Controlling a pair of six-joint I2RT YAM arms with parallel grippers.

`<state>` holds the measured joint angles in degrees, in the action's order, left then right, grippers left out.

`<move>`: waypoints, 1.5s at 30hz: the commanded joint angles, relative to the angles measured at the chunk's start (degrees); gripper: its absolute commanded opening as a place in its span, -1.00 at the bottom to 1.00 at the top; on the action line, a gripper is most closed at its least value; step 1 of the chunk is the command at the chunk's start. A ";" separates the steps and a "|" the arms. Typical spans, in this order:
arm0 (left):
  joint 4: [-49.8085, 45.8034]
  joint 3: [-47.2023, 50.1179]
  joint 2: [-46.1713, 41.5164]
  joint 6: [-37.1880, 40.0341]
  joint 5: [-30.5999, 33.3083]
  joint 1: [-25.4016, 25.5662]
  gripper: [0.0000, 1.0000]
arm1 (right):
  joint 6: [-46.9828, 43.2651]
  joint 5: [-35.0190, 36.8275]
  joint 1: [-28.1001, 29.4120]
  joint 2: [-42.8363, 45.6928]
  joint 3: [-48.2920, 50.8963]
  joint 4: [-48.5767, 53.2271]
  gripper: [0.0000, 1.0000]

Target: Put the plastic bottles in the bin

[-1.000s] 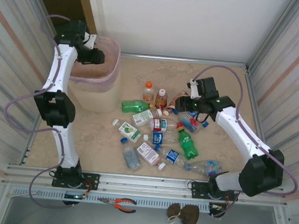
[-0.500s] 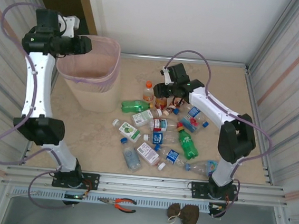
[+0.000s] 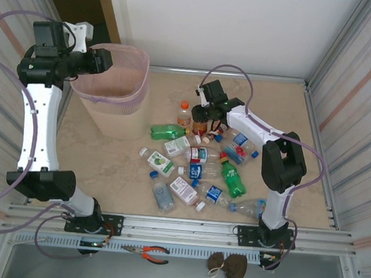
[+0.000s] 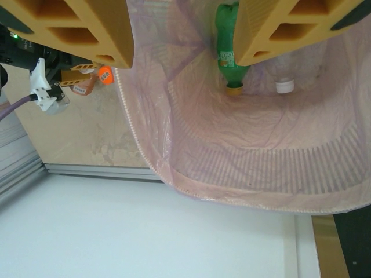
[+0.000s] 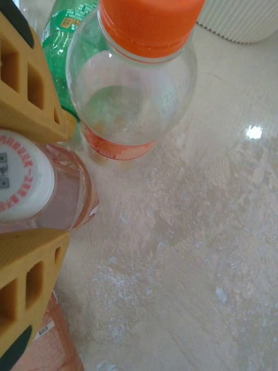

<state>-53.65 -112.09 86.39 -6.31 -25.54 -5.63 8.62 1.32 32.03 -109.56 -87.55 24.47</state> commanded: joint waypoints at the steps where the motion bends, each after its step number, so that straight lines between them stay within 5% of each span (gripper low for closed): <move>1: 2.48 0.99 -2.38 -0.78 -1.19 -0.10 -0.04 | -1.02 1.83 0.49 -0.59 -2.01 0.49 -0.25; 9: 7.46 4.24 -5.63 -0.79 -4.19 0.07 -0.07 | -0.82 2.85 0.57 1.97 -2.27 0.69 -0.45; 20: 22.94 15.49 -14.51 2.18 -13.52 3.34 0.00 | 0.43 1.28 -1.24 15.17 -1.23 5.72 -0.47; 33: 23.86 20.74 -14.72 18.24 -21.89 20.97 0.37 | -5.27 -21.48 -4.26 32.27 0.59 14.61 -0.53; 45: 20.95 24.42 -9.16 28.25 -22.12 35.75 0.63 | -10.10 -33.38 -1.84 37.39 -2.74 21.48 -0.55</move>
<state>-31.66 -88.73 76.18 18.04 -46.50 28.16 0.80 -27.31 29.36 -73.60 -87.81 43.44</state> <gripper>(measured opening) 0.811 0.310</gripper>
